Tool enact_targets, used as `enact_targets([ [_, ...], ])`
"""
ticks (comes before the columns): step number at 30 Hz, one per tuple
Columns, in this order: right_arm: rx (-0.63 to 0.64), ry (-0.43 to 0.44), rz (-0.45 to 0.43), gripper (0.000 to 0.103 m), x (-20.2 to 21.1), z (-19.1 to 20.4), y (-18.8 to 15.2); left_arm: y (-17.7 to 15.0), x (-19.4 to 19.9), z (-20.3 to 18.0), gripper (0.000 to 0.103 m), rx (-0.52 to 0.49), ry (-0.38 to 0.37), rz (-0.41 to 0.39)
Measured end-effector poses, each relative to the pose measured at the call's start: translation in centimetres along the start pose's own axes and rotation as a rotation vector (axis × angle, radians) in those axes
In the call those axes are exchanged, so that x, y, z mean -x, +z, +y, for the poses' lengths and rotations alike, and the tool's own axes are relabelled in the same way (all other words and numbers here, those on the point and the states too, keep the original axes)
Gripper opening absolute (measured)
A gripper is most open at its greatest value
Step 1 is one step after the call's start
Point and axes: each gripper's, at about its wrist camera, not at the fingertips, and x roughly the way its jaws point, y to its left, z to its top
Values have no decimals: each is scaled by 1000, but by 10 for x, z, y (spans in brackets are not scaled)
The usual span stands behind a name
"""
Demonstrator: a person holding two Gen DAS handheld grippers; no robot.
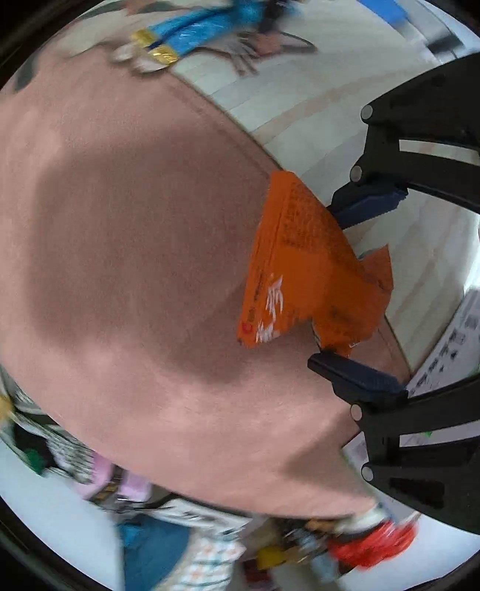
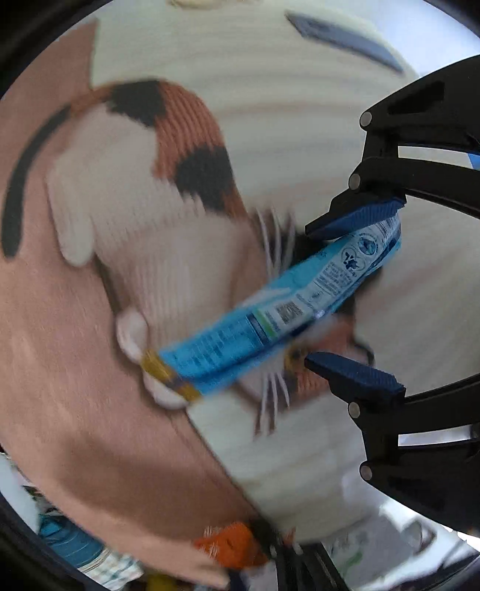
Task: Organize soft objects
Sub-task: 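Grasp the orange snack bag with the left tool while the right tool grasps the blue tube packs, then place the orange bag and blue tubes into the box and release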
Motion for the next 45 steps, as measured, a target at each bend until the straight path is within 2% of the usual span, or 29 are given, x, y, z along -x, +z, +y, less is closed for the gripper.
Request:
enact_targets([
  [4, 10, -23, -22, 74, 1, 9, 4, -2, -5, 15, 66, 114, -137, 23],
  [7, 22, -86, -38, 75, 0, 18, 6, -4, -12, 12, 68, 124, -122, 26],
  [9, 39, -147, -41, 72, -1, 29, 5, -5, -9, 15, 62, 152, -136, 0],
  [10, 54, -181, -51, 66, -2, 38, 4, -7, -8, 15, 52, 172, -143, -11],
  [12, 45, -176, -73, 46, 1, 47, -3, -11, -6, 19, 36, 211, -137, -28],
  [13, 37, -177, -72, 19, 2, 51, -6, -15, -5, 19, 33, 222, -134, -35],
  [17, 13, -159, -78, 16, 3, 70, -23, -36, -5, 16, 31, 249, -159, -33],
  [20, 1, -37, -52, 15, 12, 92, -47, -59, 3, 18, 30, 283, -190, -51],
  [24, 49, 65, -93, 15, 42, 133, -80, -105, 33, 39, 30, 342, -245, -126],
  [28, 122, 184, -131, 15, 80, 193, -123, -161, 71, 83, 30, 434, -301, -200],
  [32, 193, 293, -162, 15, 112, 270, -160, -199, 87, 146, 30, 508, -295, -213],
  [36, 247, 298, -181, 15, 105, 364, -190, -213, 75, 204, 30, 584, -295, -172],
  [38, 251, 283, -184, 15, 97, 395, -194, -215, 66, 216, 30, 604, -314, -144],
  [40, 247, 253, -194, 15, 87, 412, -197, -210, 53, 232, 30, 620, -366, -111],
  [45, 219, 199, -190, 15, 74, 411, -189, -208, 31, 247, 30, 629, -457, -54],
])
